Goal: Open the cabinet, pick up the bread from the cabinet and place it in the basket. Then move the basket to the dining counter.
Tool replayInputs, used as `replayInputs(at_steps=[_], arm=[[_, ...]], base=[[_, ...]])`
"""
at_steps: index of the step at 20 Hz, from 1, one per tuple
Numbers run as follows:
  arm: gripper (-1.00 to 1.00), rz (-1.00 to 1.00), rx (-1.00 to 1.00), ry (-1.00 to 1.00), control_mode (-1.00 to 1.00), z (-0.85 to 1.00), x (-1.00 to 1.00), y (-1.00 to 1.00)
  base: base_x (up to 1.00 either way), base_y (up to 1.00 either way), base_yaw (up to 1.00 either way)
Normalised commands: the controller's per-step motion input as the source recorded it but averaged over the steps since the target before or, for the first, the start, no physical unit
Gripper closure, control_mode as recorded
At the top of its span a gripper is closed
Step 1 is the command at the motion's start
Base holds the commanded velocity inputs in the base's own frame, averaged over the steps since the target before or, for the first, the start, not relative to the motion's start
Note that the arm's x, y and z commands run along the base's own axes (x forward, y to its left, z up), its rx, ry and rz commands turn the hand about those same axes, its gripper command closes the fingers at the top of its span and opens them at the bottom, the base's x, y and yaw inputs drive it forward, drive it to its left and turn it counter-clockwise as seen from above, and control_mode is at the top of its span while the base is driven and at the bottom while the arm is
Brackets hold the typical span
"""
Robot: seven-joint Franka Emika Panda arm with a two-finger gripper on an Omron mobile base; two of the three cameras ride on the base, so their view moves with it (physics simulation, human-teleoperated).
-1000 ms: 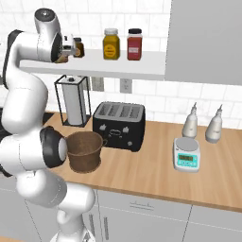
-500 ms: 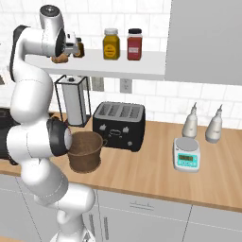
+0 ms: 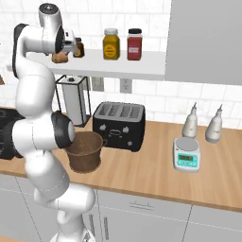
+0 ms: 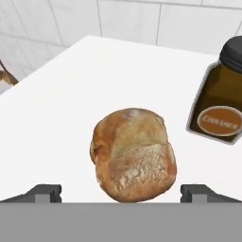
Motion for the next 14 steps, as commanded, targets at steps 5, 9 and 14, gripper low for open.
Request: replayInputs(at_steps=[5,9,14], arm=[[-1.0,0.0,0.0,0.02,-1.0,-0.21,0.15,0.01],[-1.0,0.0,0.0,0.02,-1.0,-0.21,0.24,0.0],[-1.0,0.0,0.0,0.0,-1.0,0.0,0.29,0.14]], base=[[0.0,0.0,0.0],[0.0,0.0,0.0],[0.0,0.0,0.0]])
